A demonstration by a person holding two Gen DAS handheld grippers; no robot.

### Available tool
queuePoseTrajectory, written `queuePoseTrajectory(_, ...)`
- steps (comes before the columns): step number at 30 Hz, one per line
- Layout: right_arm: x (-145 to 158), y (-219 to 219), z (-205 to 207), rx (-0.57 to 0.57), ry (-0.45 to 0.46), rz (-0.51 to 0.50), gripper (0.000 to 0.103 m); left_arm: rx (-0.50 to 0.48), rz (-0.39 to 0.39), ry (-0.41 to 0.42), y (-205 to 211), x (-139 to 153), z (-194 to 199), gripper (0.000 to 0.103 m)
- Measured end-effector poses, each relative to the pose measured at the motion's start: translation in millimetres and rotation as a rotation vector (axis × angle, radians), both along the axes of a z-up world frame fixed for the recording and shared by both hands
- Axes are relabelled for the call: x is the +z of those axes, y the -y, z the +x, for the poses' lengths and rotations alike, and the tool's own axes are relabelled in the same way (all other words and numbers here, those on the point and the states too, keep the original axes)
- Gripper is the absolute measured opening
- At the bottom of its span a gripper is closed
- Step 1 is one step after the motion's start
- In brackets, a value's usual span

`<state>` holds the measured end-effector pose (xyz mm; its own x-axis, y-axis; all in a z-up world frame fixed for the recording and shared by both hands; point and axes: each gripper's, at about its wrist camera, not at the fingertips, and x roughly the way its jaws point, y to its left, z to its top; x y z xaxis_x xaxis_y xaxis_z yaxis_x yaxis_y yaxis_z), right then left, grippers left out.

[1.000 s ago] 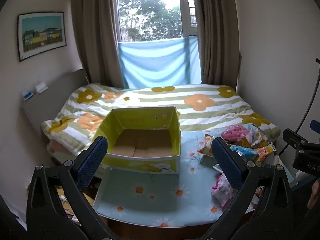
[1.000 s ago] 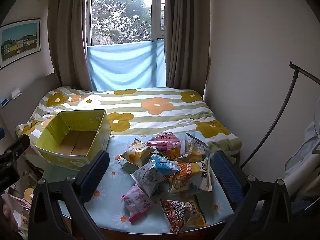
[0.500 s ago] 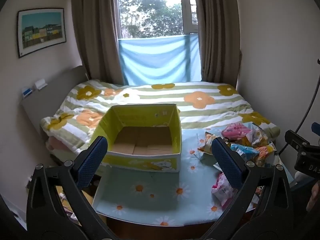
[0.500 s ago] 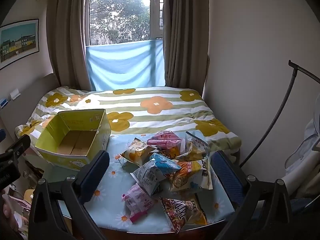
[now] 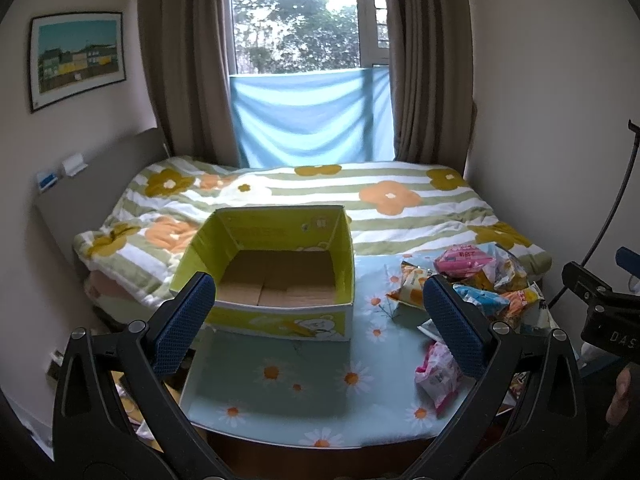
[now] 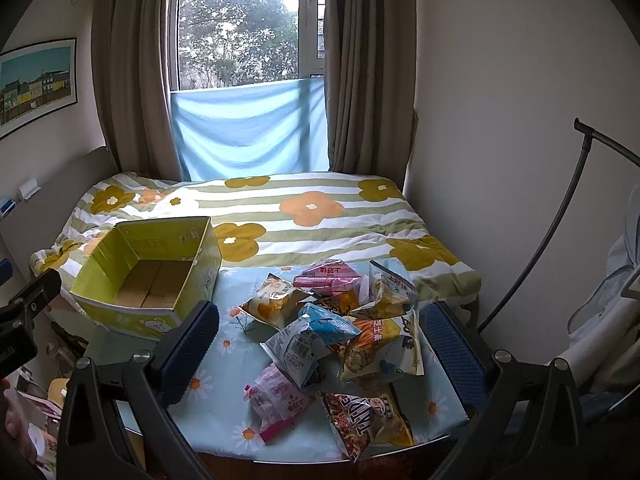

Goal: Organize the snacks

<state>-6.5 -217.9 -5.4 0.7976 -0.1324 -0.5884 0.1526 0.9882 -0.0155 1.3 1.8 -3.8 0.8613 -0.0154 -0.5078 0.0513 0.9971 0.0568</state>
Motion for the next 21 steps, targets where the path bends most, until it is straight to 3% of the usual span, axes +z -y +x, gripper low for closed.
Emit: queuePoseTrajectory(21, 1.8, 4.8, -6.2, -0.018, -0.002, 0.004, 0.103, -0.016, -0.010, -0.013, 5.6, 2.0, 4.0, 0.103)
